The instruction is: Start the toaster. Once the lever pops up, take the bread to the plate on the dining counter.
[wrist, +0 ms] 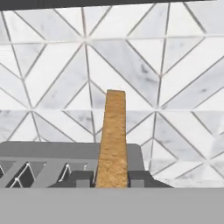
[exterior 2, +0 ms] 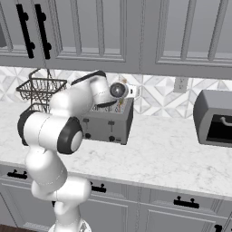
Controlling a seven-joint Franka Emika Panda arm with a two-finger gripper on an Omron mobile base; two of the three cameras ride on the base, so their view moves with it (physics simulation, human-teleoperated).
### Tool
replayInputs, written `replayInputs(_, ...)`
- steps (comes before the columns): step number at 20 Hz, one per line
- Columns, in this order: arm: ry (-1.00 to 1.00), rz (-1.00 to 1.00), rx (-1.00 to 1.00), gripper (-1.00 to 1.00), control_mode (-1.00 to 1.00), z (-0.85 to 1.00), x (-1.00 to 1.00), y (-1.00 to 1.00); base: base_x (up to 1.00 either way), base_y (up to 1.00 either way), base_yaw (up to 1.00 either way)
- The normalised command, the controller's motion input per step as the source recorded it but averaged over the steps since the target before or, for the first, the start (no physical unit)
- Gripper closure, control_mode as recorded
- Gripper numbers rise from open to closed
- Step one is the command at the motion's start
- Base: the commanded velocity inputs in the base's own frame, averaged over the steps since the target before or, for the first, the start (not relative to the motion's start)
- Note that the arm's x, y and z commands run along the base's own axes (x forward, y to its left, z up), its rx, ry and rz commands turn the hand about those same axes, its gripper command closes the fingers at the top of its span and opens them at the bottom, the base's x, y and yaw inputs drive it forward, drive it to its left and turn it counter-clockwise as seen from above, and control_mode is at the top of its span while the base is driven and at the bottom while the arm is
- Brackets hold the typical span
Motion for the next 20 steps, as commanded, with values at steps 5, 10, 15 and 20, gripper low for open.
replayInputs(5, -0.07, 0.08, -0.21, 1.0, -1.0, 0.1, -0.14, 0.0, 0.0, 0.0, 0.0)
replayInputs(10, 0.0, 0.08, -0.52, 1.0, -1.0, 0.0, -0.01, 0.68, 0.0, 0.0, 0.0)
replayInputs(15, 0.0, 0.12, -0.5, 1.0, -1.0, 0.08, -0.22, 0.74, 0.0, 0.0, 0.0)
replayInputs(20, 0.0, 0.2, -0.42, 1.0, -1.0, 0.25, -0.71, 0.3, 0.0, 0.0, 0.0)
